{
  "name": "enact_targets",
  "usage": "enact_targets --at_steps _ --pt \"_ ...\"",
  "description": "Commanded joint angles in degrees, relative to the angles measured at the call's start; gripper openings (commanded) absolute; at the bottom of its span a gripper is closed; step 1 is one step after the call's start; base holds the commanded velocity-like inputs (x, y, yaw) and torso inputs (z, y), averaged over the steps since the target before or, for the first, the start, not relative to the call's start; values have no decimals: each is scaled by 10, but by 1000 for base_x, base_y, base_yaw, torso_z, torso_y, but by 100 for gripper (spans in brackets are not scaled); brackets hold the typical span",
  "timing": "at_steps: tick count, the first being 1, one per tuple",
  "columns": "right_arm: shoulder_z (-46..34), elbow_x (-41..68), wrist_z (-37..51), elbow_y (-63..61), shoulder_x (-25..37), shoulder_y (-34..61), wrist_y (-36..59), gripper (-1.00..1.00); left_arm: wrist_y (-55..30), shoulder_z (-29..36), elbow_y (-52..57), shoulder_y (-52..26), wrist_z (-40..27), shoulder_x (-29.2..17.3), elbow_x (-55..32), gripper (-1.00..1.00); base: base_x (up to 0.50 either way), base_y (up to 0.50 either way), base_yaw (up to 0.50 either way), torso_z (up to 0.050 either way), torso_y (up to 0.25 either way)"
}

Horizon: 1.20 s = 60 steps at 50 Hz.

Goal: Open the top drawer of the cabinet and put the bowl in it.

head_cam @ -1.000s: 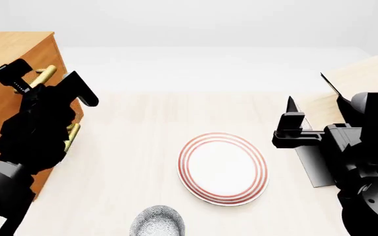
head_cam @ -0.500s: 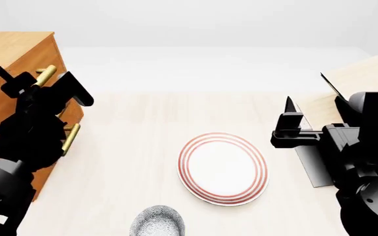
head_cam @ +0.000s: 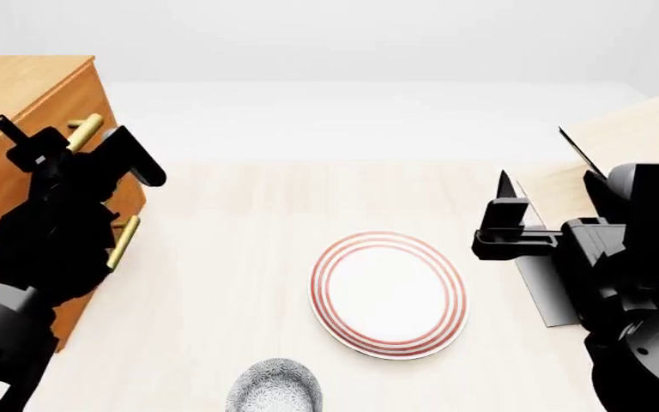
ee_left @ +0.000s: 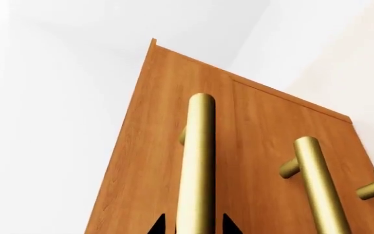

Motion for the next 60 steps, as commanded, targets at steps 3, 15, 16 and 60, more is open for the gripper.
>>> enact_targets --at_steps 3,15,16,60 --pt "1 2 2 -3 2 -5 -4 100 -15 -1 81 14 2 -5 -5 -100 0 0 -2 0 0" --pt "3 4 4 -3 4 -8 -8 100 -49 7 180 37 16 -21 2 -100 0 0 -1 0 0" --pt "3 5 5 -4 4 -8 -8 100 -53 8 190 38 18 -22 3 -100 0 0 -3 0 0" --pt "7 2 -4 2 8 -29 -33 100 -76 36 318 71 41 -28 16 -100 0 0 1 0 5"
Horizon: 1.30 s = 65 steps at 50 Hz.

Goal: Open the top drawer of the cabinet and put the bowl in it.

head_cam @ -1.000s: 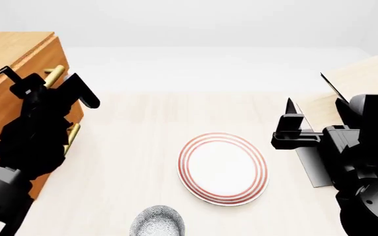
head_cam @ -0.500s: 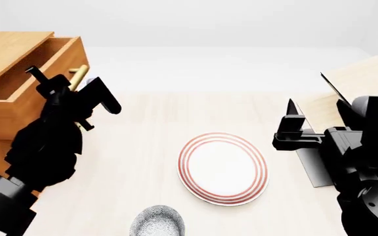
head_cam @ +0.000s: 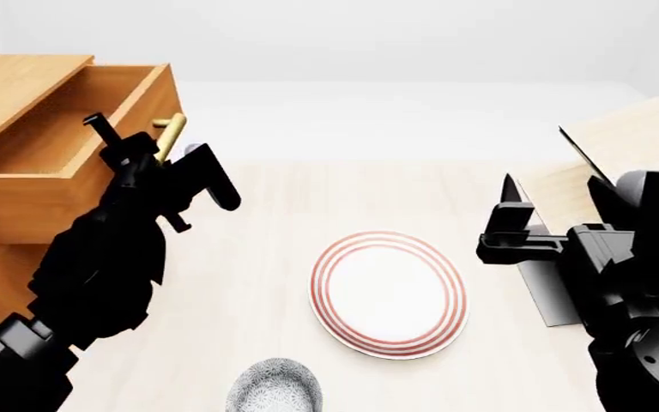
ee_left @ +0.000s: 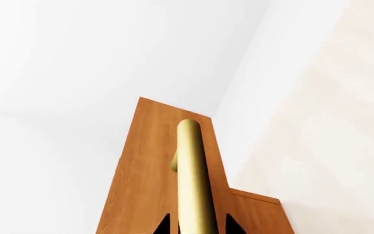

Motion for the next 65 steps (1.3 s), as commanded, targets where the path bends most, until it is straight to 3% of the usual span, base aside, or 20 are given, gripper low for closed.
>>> enact_targets --at_steps 1,5,6,19,29,35,49,56,65 --pt "0 0 -3 5 0 -6 -7 100 -5 -5 20 1 -28 -7 -1 -100 0 0 3 0 10" --pt "2 4 -3 6 -1 -6 -8 100 -2 -5 20 2 -26 -7 -3 -100 0 0 2 0 10" --pt "1 4 -3 6 -1 -6 -9 100 -1 -6 21 2 -26 -7 -4 100 0 0 3 0 0" --pt "-3 8 0 8 -2 1 -8 100 -25 -17 132 7 7 -25 -17 100 0 0 0 1 1" --pt "4 29 12 4 4 16 1 100 -89 -96 258 -27 60 -18 -80 100 0 0 0 0 0" --pt "5 36 16 1 6 19 2 100 -140 -183 283 -75 76 13 -125 100 0 0 0 0 0" --pt "11 47 19 -6 10 16 0 100 -268 -411 182 -175 68 113 -209 100 0 0 0 0 0" --pt "12 47 19 -4 10 15 -4 100 -279 -446 119 -196 48 124 -205 100 0 0 0 0 0" --pt "8 38 16 -4 9 8 -9 100 -249 -441 73 -168 47 109 -200 100 0 0 0 0 0"
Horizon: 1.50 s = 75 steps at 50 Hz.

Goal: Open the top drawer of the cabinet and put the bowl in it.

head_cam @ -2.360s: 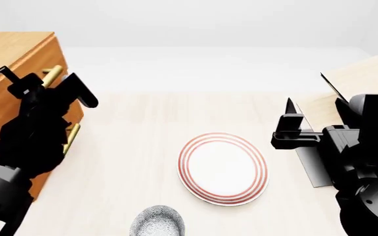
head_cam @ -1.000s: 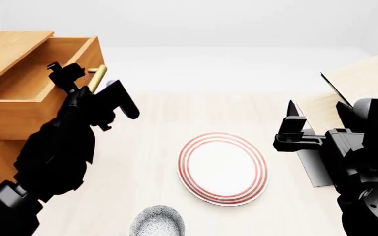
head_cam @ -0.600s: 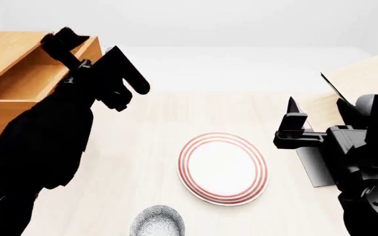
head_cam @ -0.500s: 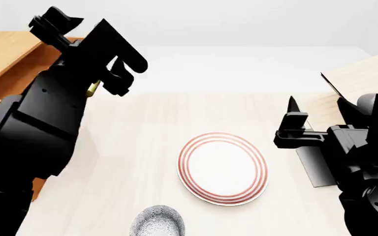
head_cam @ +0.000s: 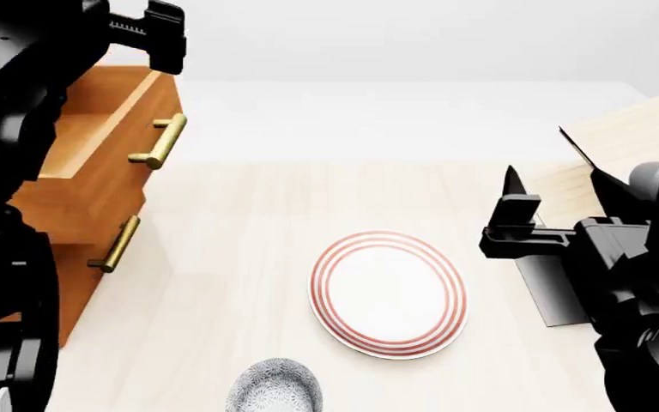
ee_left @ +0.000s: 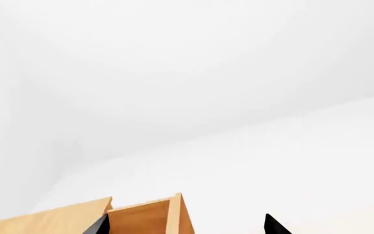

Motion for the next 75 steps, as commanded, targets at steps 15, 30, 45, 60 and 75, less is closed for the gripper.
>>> enact_targets --at_steps 15,30,45,60,75 --pt "-10 -8 0 2 -1 -5 -7 100 -5 -3 -80 53 -6 -16 3 100 0 0 0 0 0" --pt "-12 -10 -3 7 -2 -9 -14 100 14 7 -136 50 -21 -22 17 100 0 0 0 0 0" --pt "-20 -18 -9 15 -4 -10 -21 100 10 26 -155 78 -17 -26 18 100 0 0 0 0 0" --pt "-26 -22 -9 17 -3 -12 -24 100 -10 33 -141 100 2 -25 3 100 0 0 0 0 0" --pt "-32 -22 -6 19 -2 -8 -23 100 -4 40 -118 126 26 -4 -22 100 0 0 0 0 0"
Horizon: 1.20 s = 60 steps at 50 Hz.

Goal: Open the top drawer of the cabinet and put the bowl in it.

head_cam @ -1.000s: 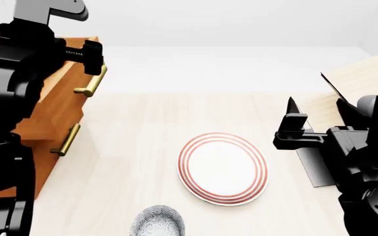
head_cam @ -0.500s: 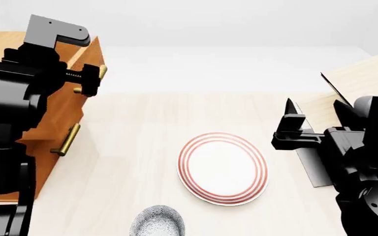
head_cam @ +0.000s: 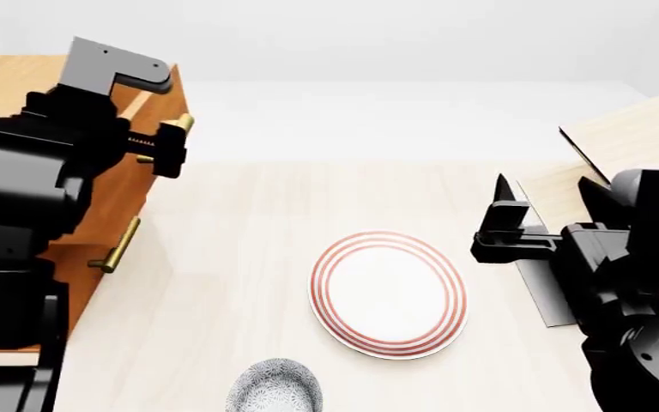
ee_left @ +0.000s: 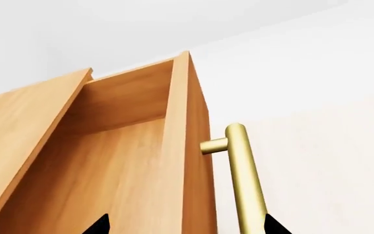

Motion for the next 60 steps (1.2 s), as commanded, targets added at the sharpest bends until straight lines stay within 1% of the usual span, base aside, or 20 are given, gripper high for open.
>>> enact_targets --at_steps 1,9,26,34,41,60 --pt "-4 0 2 1 1 4 1 100 -5 9 5 40 17 19 -45 100 0 0 0 0 0" --pt "-6 0 3 2 2 4 0 100 -2 11 15 56 21 28 -53 100 0 0 0 0 0" --pt "-6 7 8 1 5 5 0 100 -14 -7 49 92 24 63 -82 100 0 0 0 0 0" --pt "-3 22 18 -4 9 12 7 100 -20 0 65 109 27 67 -89 100 0 0 0 0 0" --pt "-7 22 18 -2 7 16 7 100 -28 1 82 114 29 73 -97 100 0 0 0 0 0" --pt "-14 22 18 3 7 19 5 100 -69 -7 148 108 31 112 -130 100 0 0 0 0 0"
